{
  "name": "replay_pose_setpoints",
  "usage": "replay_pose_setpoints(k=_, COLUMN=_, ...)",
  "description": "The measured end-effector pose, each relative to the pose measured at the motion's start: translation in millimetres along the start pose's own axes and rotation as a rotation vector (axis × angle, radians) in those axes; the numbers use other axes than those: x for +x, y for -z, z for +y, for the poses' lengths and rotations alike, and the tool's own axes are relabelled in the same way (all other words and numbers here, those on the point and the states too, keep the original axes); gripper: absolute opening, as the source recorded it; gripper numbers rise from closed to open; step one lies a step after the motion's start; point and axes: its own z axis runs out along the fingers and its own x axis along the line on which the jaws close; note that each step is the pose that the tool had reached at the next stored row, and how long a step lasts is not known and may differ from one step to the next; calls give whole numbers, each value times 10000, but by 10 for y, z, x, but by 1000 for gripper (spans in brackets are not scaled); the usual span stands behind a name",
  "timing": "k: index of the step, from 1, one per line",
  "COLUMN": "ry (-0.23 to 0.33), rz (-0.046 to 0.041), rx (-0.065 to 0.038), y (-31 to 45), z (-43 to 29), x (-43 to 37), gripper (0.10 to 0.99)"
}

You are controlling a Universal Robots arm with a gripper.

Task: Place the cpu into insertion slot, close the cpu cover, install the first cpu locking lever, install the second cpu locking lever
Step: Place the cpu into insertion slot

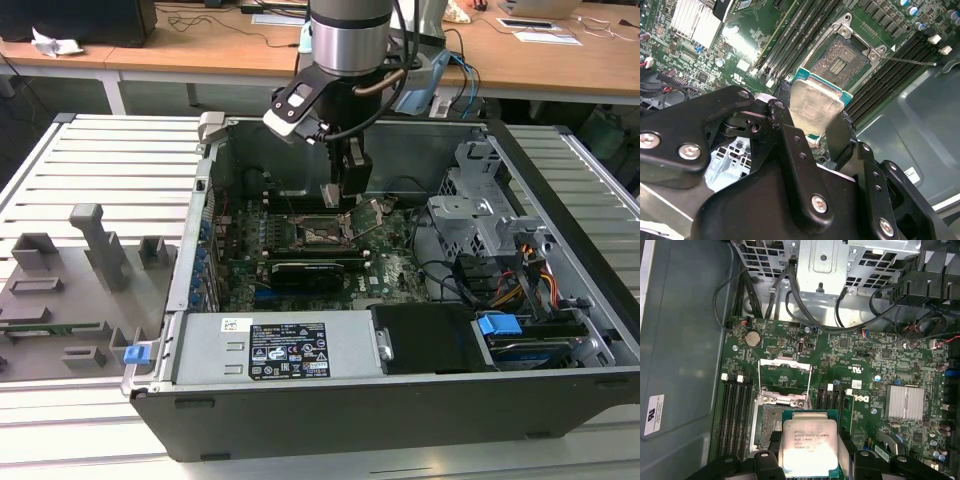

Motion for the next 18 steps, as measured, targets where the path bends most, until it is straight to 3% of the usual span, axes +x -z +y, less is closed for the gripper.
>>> replay_pose_setpoints(k=18, ry=-1, rz=0, rx=1, y=-50, z=-4, x=0, gripper=525)
